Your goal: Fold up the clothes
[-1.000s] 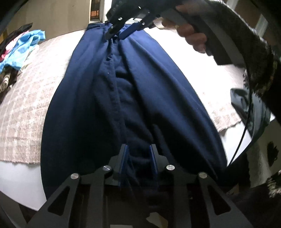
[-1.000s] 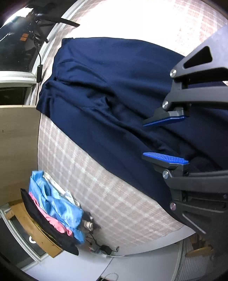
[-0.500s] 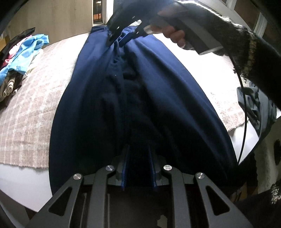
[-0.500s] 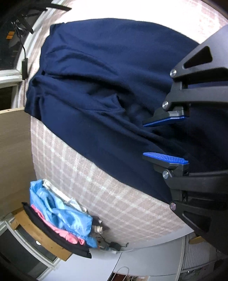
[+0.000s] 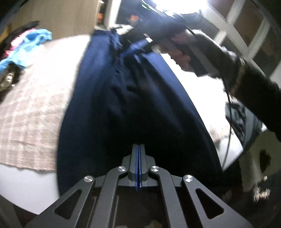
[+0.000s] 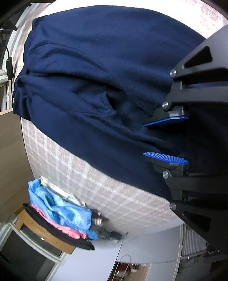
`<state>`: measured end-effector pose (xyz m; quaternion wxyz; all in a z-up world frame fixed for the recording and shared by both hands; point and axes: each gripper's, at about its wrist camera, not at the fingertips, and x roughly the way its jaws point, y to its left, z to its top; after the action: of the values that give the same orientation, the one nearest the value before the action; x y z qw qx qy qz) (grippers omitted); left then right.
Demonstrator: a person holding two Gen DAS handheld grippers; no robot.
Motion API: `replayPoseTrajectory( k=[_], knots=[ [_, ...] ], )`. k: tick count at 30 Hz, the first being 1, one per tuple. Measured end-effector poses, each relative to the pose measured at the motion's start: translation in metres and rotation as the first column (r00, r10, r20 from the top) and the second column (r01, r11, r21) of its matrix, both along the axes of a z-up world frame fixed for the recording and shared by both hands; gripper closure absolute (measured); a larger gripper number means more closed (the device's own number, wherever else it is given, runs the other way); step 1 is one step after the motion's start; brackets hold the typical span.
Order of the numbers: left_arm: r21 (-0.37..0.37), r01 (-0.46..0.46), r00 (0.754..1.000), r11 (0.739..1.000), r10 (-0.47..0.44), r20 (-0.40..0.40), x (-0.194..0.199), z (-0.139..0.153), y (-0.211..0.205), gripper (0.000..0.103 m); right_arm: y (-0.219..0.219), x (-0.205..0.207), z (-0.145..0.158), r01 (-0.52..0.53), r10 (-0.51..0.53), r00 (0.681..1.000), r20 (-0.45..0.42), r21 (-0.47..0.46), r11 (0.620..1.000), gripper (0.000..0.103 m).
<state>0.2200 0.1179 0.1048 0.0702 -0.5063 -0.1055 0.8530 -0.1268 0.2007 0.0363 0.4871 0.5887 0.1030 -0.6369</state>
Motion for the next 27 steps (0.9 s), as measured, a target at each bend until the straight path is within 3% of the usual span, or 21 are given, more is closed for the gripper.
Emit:
replayPoseTrajectory(
  k=[4, 7, 11, 14, 19, 21, 22, 23, 27],
  knots=[
    [-0.107, -0.001, 0.999, 0.994, 0.004, 0.033, -0.007, -0.008, 0.007, 0.095, -0.007, 0.007, 0.001, -0.023, 0.024, 0.999, -0.047, 0.016, 1.0, 0.073],
    [-0.133, 0.019, 0.999, 0.991, -0.015, 0.034, -0.007, -0.013, 0.013, 0.094, -0.011, 0.012, 0.001, -0.039, 0.041, 0.997, -0.067, 0.024, 0.999, 0.073],
    [-0.106, 0.018, 0.998, 0.994, -0.012, 0.06, -0.011, -0.007, 0.016, 0.071, -0.013, 0.014, 0.0, -0.043, 0.045, 0.996, -0.083, 0.031, 0.999, 0.073],
    [-0.168, 0.011, 0.999, 0.986, -0.003, 0.049, -0.009, -0.002, 0.022, 0.065, -0.014, 0.014, 0.0, -0.046, 0.049, 0.995, -0.092, 0.035, 0.998, 0.073],
    [-0.21, 0.015, 0.999, 0.978, -0.005, 0.047, -0.013, -0.013, 0.02, 0.073, -0.016, 0.017, 0.0, -0.062, 0.066, 0.992, -0.111, 0.043, 0.997, 0.073],
    [-0.219, 0.012, 1.0, 0.976, -0.007, 0.026, -0.012, -0.014, 0.016, 0.088, -0.015, 0.017, -0.001, -0.066, 0.07, 0.991, -0.115, 0.04, 0.997, 0.073],
    [-0.216, 0.01, 1.0, 0.976, -0.006, 0.019, -0.012, -0.014, 0.013, 0.091, -0.015, 0.016, -0.001, -0.064, 0.067, 0.992, -0.109, 0.034, 0.997, 0.073],
    [-0.197, 0.003, 1.0, 0.98, 0.001, 0.02, -0.013, -0.014, 0.008, 0.1, -0.015, 0.014, -0.002, -0.061, 0.063, 0.993, -0.101, 0.027, 0.998, 0.073],
    [-0.121, -0.006, 1.0, 0.993, 0.01, 0.027, -0.012, -0.011, -0.006, 0.1, -0.012, 0.008, -0.003, -0.05, 0.05, 0.997, -0.061, 0.002, 0.999, 0.074]
  ],
)
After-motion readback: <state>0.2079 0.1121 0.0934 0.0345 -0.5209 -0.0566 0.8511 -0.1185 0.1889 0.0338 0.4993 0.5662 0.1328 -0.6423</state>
